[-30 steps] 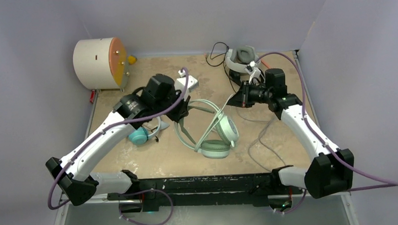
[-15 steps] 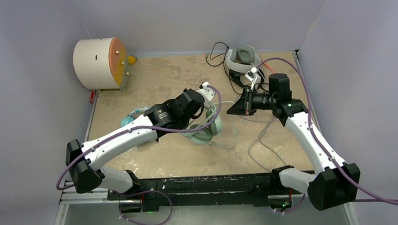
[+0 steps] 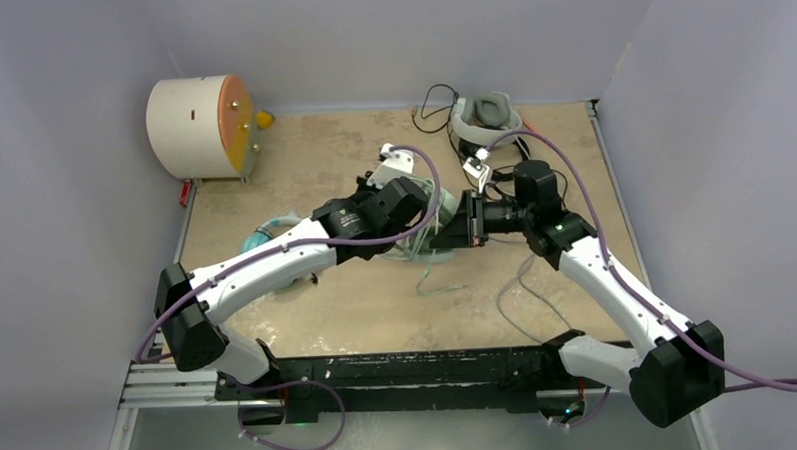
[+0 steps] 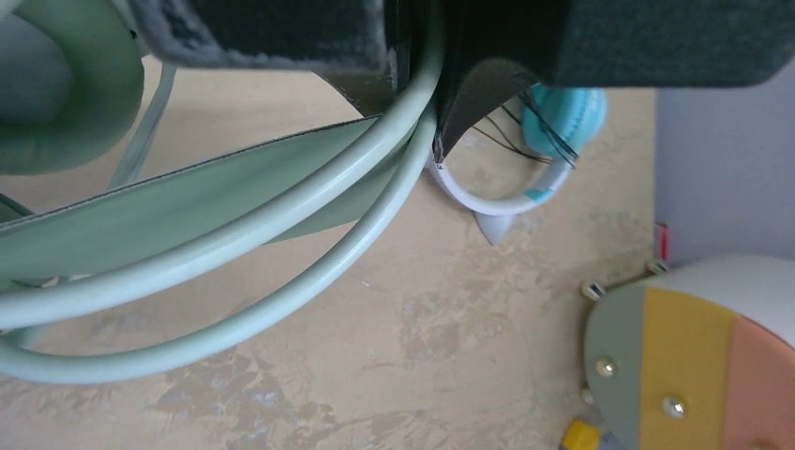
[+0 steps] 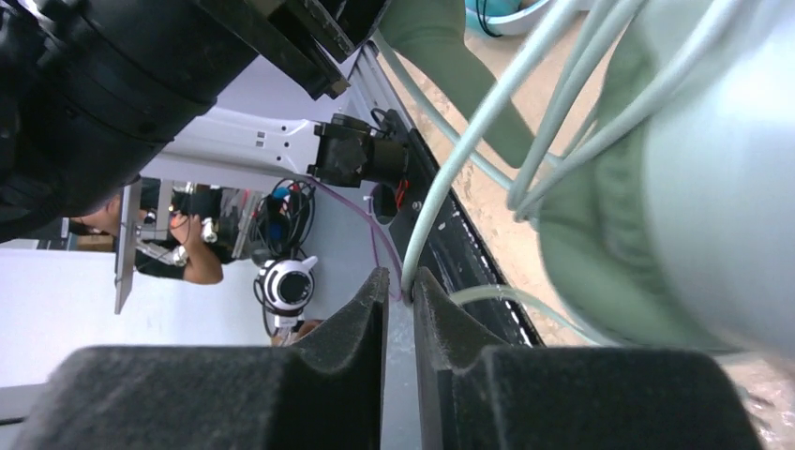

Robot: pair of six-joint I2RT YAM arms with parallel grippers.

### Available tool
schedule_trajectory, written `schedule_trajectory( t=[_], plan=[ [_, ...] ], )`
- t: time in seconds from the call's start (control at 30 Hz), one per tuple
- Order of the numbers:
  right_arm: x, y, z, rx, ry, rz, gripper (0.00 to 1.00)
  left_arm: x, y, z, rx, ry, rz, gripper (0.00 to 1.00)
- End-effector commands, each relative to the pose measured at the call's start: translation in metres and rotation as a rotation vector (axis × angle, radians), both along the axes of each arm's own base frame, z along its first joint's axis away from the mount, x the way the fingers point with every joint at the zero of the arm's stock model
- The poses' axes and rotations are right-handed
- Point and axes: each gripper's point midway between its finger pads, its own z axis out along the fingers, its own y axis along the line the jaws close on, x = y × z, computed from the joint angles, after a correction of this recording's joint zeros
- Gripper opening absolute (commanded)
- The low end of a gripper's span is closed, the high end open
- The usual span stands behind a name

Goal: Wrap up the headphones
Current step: Wrap the headphones cable around the headphones.

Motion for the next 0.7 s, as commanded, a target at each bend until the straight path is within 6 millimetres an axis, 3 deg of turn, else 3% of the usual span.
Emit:
schedule_trajectory(
  t=[0.0, 0.23, 0.67],
  plan=[
    [0.001, 0.007, 0.016, 0.000, -0.088, -0.029, 0.20, 0.012, -0.011, 0.035, -0.402, -0.106, 0.191, 0.00],
    [0.002, 0.010, -0.001, -0.051, -0.090, -0.044, 0.25, 0.027, -0.032, 0.038, -0.669, 0.005, 0.117, 0.00],
    [0.003, 0.002, -0.029, -0.086, -0.165, -0.092, 0.41, 0.040, 0.012, 0.081, -0.755, -0.068, 0.182, 0.00]
  ],
)
